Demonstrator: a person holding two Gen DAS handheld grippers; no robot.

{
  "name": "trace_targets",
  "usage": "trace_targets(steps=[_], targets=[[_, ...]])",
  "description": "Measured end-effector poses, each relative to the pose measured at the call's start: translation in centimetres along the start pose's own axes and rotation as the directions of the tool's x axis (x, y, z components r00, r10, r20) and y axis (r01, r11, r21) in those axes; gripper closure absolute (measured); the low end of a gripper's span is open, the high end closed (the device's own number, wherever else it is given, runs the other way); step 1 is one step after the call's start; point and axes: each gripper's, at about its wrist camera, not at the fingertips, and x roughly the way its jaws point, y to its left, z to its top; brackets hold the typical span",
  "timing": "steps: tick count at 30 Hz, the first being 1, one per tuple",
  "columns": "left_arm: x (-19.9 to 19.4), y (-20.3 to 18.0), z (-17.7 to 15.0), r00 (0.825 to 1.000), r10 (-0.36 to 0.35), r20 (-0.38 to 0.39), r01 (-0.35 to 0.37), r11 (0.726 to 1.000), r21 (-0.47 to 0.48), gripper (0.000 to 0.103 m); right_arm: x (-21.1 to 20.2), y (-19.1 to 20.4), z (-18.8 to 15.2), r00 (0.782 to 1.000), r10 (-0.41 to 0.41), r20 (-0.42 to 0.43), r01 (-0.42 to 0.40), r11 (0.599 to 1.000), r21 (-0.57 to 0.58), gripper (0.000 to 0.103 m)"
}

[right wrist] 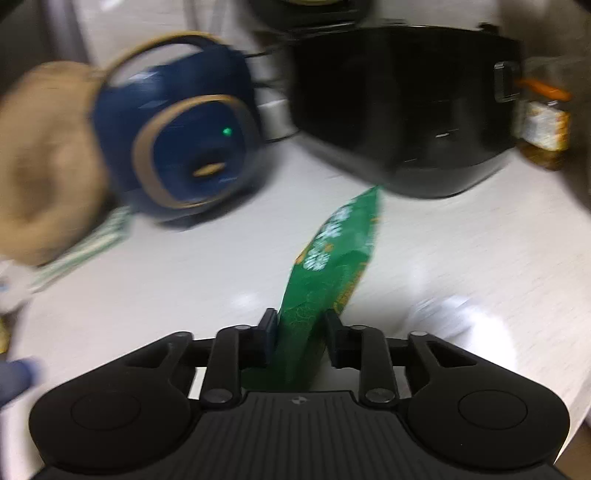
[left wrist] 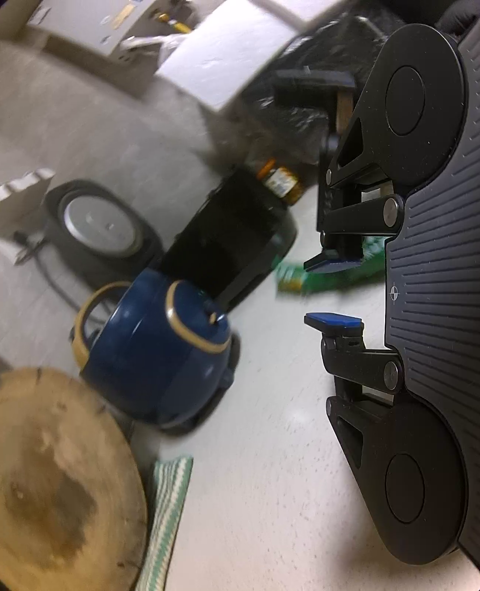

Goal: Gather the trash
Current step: 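Lower the left gripper to the green wrapper while the right gripper moves over the tissue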

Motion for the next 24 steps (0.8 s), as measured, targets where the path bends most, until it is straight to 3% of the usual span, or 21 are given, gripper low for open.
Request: trace_targets(steps=[2,4,5,7,8,10,11,14,17,19,21,22,24], targets=[[0.2,-0.1,-0.2,1.0,-0.007,-0.018,0.007,1.0,0.006,0.076,-1.3,0.5,-0.8,0.986,0.164,-0.039,-0.163,0.986,0.032,0.077],[0.6,0.0,-0.4,0.999,-0.013,-0.041,0.013,1.0,0.002,0.076,-2.6,0.8,-1.4,0.97,0.24,-0.038,-0.239,0.97,0.034,0.07],[0.8,0.1,-0.5,0.998,-0.016,-0.054,0.016,1.0,-0.001,0.076,-3.7,1.1,-1.7,0.976,0.219,-0.009,-0.219,0.976,0.001,0.065],[1.3,0.0,-0.8,0.996,-0.008,-0.085,0.009,1.0,0.007,0.076,-5.6,1.4,-2.3,0.987,0.148,0.067,-0.143,0.987,-0.078,0.039],[1.5,0.0,-0.9,0.996,-0.004,-0.092,0.005,1.0,0.01,0.076,-6.5,1.5,-2.5,0.989,0.094,0.115,-0.081,0.99,-0.116,0.036],[1.6,0.1,-0.9,0.996,0.014,-0.087,-0.013,1.0,0.006,0.076,-7.5,1.8,-3.4,0.983,-0.004,0.181,0.037,0.983,-0.181,0.035],[1.5,0.4,-0.9,0.997,0.023,-0.077,-0.024,1.0,-0.005,0.076,-8.1,1.8,-4.0,0.984,-0.002,0.18,0.04,0.978,-0.204,0.035],[1.1,1.1,-0.6,0.998,0.031,-0.058,-0.033,0.998,-0.045,0.076,-8.7,2.2,-6.4,0.986,0.116,0.119,-0.086,0.969,-0.233,0.035],[1.6,1.0,-0.7,0.996,0.031,-0.08,-0.033,0.999,-0.023,0.076,-8.6,3.7,-9.2,0.974,0.219,0.058,-0.197,0.945,-0.262,0.036],[2.2,0.1,-1.0,0.993,0.026,-0.119,-0.022,0.999,0.036,0.076,-8.5,5.2,-10.6,0.937,0.348,-0.021,-0.339,0.896,-0.287,0.036],[2.9,-0.9,-1.5,0.987,0.024,-0.157,-0.007,0.994,0.109,0.076,-8.7,6.1,-11.8,0.908,0.415,-0.061,-0.412,0.853,-0.319,0.036],[3.0,-1.4,-1.8,0.986,0.026,-0.166,-0.002,0.99,0.142,0.076,-9.0,6.6,-12.2,0.907,0.417,-0.059,-0.411,0.845,-0.343,0.036],[3.3,-2.5,-2.4,0.984,0.049,-0.173,-0.009,0.974,0.225,0.076,-9.7,6.9,-12.8,0.933,0.361,-0.013,-0.336,0.853,-0.4,0.036]])
